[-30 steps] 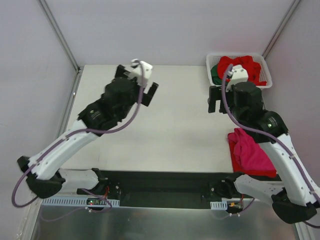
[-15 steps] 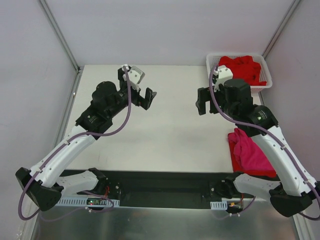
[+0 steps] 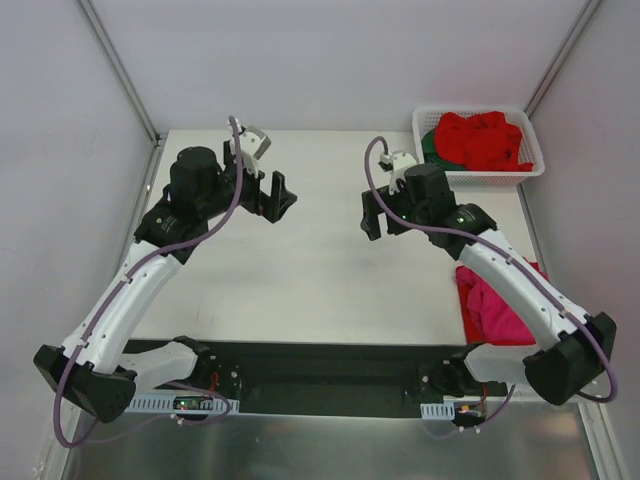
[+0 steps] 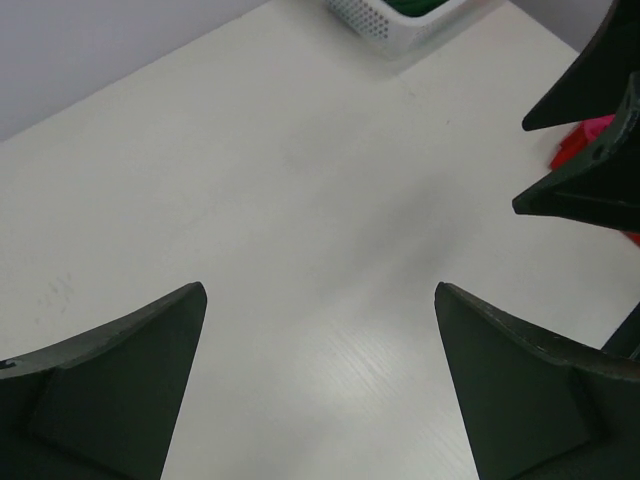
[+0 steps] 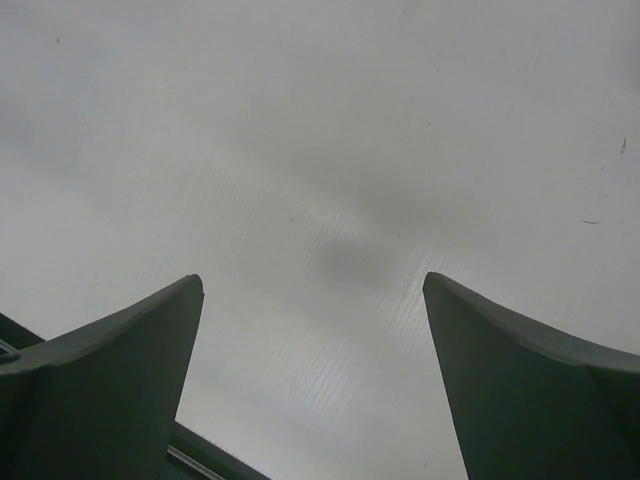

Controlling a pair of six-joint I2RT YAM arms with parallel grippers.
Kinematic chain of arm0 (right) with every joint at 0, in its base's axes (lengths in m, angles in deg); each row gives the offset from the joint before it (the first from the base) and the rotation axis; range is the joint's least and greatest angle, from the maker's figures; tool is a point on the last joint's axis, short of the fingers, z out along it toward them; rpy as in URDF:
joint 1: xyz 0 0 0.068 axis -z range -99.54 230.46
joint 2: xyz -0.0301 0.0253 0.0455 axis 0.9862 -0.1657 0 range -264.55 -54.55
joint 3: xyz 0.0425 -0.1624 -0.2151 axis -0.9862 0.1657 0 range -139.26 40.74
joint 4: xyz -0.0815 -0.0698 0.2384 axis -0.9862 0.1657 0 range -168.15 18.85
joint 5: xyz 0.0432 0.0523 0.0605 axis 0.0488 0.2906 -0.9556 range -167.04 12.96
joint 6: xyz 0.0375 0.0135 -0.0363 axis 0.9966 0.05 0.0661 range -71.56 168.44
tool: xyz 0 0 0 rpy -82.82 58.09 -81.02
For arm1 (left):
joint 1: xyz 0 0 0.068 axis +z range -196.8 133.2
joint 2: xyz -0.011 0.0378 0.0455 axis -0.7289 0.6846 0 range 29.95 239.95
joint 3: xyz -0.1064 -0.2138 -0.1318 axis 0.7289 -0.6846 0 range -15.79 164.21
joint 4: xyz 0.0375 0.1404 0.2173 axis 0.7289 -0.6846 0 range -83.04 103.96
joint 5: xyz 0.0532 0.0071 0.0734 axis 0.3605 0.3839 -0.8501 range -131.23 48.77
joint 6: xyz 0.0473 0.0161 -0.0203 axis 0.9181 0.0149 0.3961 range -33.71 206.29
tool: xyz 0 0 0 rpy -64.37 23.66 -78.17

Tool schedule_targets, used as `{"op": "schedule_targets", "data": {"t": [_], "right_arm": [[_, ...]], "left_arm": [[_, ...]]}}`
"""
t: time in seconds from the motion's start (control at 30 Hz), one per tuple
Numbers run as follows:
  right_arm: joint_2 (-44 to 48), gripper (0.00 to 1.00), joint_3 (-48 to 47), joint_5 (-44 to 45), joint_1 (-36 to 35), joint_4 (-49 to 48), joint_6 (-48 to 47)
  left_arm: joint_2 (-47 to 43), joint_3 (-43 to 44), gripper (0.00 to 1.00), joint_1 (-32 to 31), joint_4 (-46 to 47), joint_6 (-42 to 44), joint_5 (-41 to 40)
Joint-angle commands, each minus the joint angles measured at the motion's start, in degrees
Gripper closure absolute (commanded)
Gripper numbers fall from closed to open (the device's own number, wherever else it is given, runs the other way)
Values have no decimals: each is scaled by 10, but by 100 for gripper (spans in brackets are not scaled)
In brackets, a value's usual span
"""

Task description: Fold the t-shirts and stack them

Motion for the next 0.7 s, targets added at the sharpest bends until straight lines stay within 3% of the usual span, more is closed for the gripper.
{"op": "schedule_targets", "data": {"t": [0.0,0.2,0.33,0.47,0.5,0.6,0.67], "right_arm": [[-47,4,-34,34,1,-39,-39],[-142,4,-220,20,43,1,-40],[-142,4,-240,-8,53,-52,-32],[-150,4,-188,11,59,-110,-42],[-153,4,-174,54,62,-121,-49],[-160,4,-121,133,68,-158,-80],[-161,3,-121,120,85,-158,-50]], "left_arm": [[58,58,1,48,-68,-3,20],[257,256,1,96,-130,-45,103],[323,309,7,98,-129,-71,108],[326,226,6,98,-73,-58,14],[325,204,6,101,-37,-60,4],[329,158,7,109,-1,-89,61],[323,143,10,109,33,-101,124]]}}
